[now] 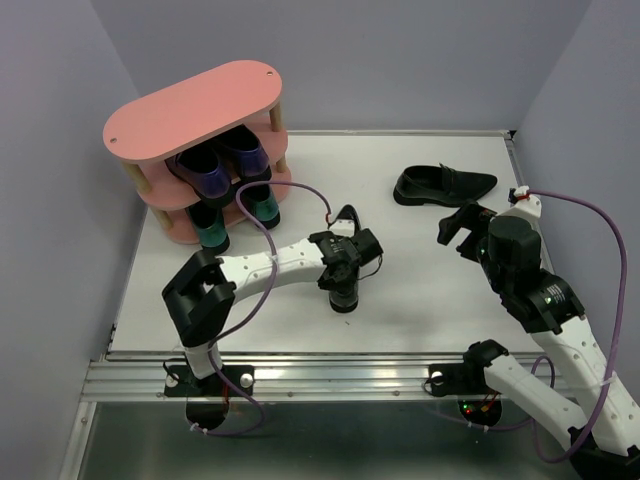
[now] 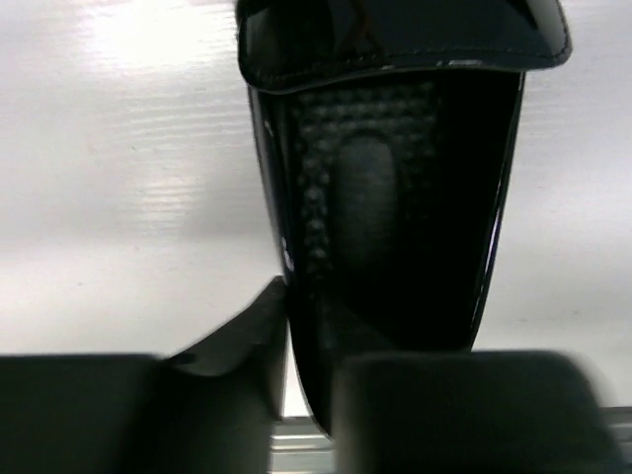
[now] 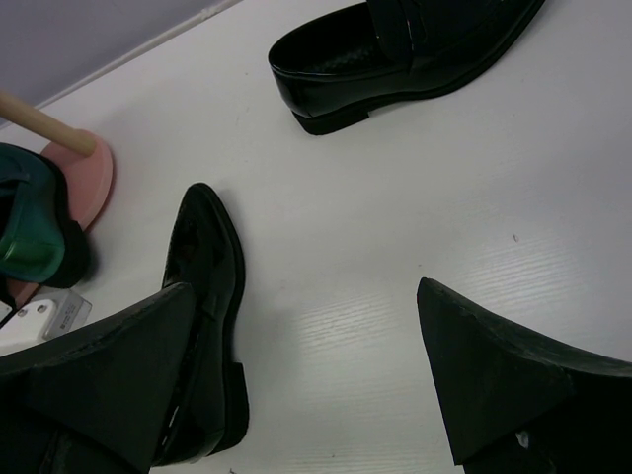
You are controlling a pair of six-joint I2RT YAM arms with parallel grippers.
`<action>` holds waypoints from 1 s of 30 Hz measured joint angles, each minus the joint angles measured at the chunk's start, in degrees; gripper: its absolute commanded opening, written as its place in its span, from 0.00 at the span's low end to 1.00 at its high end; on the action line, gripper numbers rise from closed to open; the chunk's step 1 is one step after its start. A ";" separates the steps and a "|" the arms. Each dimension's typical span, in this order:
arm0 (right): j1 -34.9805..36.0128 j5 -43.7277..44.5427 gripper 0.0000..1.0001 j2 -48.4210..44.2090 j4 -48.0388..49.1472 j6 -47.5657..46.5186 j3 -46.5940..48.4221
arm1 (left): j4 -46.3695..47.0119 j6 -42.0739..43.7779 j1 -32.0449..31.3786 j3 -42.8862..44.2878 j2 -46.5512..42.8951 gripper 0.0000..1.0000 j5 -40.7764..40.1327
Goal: Place and organize the shoes onto the shoe shelf
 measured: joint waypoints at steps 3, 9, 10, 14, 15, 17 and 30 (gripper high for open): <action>0.00 0.00 1.00 -0.02 0.00 0.02 0.00 | -3.26 -0.35 0.00 1.40 0.79 0.00 -1.42; 0.00 0.00 1.00 -0.07 0.00 0.00 0.00 | -11.56 0.28 1.16 9.09 1.40 0.00 -3.93; 0.00 0.02 1.00 -0.07 0.00 0.02 0.00 | -12.85 0.70 1.66 11.13 1.27 0.00 -4.46; 0.00 0.02 1.00 -0.24 0.00 0.07 -0.13 | -16.87 2.64 4.07 22.47 0.98 0.00 -6.60; 0.00 0.02 1.00 -0.35 0.02 0.09 -0.20 | -17.11 2.82 4.61 24.68 0.66 0.00 -7.26; 0.00 0.02 1.00 -0.72 0.02 0.09 -0.46 | -17.35 3.19 6.16 29.83 -0.31 0.00 -8.83; 0.00 2.08 1.00 -4.42 0.04 0.39 -0.76 | -21.29 6.64 16.11 47.17 -6.86 0.00 -17.46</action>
